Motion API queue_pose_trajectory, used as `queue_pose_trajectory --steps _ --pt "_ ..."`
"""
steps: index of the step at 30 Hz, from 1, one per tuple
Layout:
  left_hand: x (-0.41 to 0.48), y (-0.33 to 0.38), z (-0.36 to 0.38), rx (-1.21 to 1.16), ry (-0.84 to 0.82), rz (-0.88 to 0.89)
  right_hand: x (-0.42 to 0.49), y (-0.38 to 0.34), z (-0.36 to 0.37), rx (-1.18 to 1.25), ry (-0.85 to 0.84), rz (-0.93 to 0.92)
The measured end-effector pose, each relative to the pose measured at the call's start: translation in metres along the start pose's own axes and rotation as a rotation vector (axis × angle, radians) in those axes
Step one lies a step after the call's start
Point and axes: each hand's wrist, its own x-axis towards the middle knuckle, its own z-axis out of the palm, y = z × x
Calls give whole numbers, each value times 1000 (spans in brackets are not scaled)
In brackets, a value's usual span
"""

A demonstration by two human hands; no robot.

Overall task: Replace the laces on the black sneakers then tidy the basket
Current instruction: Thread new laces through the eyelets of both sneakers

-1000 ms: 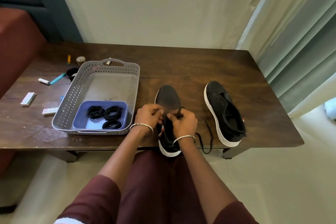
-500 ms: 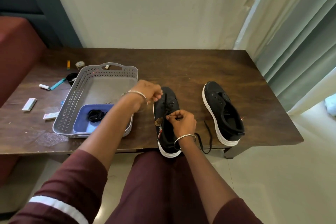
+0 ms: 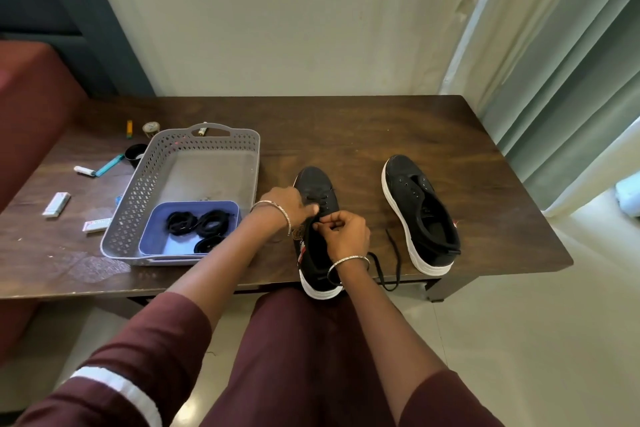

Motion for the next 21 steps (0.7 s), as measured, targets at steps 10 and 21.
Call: queue_pose_trajectory --steps 10,21 --pt "-29 16 -78 -956 -62 124 -1 -2 -2 -13 -3 22" --pt "-4 -22 -17 -229 16 55 -1 -2 -3 -50 -9 28"
